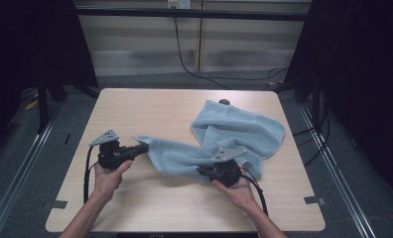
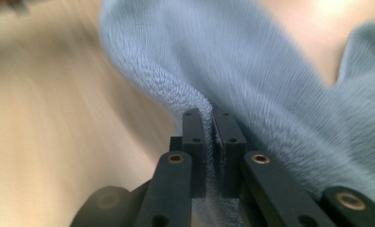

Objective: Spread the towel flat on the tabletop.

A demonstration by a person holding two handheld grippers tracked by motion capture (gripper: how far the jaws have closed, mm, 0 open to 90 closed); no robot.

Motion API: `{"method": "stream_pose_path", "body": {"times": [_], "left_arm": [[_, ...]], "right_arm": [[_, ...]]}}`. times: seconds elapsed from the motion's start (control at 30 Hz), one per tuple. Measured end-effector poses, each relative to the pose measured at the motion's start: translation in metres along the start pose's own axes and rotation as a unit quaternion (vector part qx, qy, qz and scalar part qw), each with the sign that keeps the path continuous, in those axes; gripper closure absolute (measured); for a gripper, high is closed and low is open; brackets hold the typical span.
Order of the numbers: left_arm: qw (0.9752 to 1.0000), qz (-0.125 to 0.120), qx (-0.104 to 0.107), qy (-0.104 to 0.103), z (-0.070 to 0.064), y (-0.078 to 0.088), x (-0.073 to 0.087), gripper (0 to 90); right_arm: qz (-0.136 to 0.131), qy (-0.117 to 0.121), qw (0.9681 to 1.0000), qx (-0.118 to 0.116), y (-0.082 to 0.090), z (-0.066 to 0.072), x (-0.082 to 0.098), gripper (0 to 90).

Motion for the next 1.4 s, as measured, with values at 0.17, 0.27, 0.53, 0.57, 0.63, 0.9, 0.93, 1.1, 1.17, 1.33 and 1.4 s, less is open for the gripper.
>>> {"method": "stream_pose_path", "body": {"times": [0.17,0.27,0.53,0.57,0.63,0.9,0.93,1.1,1.17,1.33,1.4], "left_arm": [[0.9992,-0.028,0.027,-0.013,-0.020,0.012,-0.017,89.9],[0.9989,-0.019,0.035,-0.023,-0.030,0.008,-0.018,89.8],[0.9957,0.090,0.015,-0.017,-0.024,-0.038,0.027,87.7],[0.9950,0.096,0.018,-0.017,-0.024,-0.040,0.029,84.2],[0.9953,0.091,0.025,-0.023,-0.024,-0.038,0.028,80.4],[0.9994,0.030,0.016,0.006,-0.007,-0.008,0.012,62.2],[0.9995,0.027,0.010,0.009,-0.004,-0.005,0.011,60.6],[0.9976,0.058,-0.036,0.013,0.019,-0.012,0.022,56.7],[0.9952,0.083,-0.051,-0.001,0.026,-0.020,0.028,53.3],[0.9909,0.111,-0.075,-0.009,0.043,-0.034,0.038,48.6],[0.9896,0.114,-0.086,-0.016,0.046,-0.038,0.040,49.0]], "right_arm": [[-0.088,-0.028,0.9955,-0.022,0.052,-0.003,-0.028,85.9],[-0.116,-0.038,0.9925,0.006,0.069,-0.018,-0.037,85.6],[0.001,-0.075,0.9962,0.044,0.017,-0.069,0.004,82.3],[0.008,-0.077,0.9958,0.049,0.010,-0.073,0.008,81.1],[0.017,-0.093,0.9942,0.050,-0.001,-0.081,0.013,76.3],[0.023,-0.101,0.9923,0.068,0.008,-0.084,0.014,54.9],[0.015,-0.098,0.9929,0.066,0.014,-0.081,0.011,54.3],[-0.009,-0.077,0.9953,0.058,0.030,-0.057,0.002,55.2],[-0.021,-0.067,0.9958,0.060,0.035,-0.044,0.001,58.8],[-0.035,-0.063,0.9973,0.014,0.040,-0.016,0.004,63.5],[-0.025,-0.055,0.9981,0.008,0.034,-0.009,0.008,62.6]]}}
Point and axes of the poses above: each handheld gripper's, and its own axes: y roughly backward along the jaws, x roughly out of its underside, z roughly to its left, the point moved 3 cm from there along -y, roughly forward along the jaws, and after that the axes turned 2 degrees about z, right-handed, at the moved point
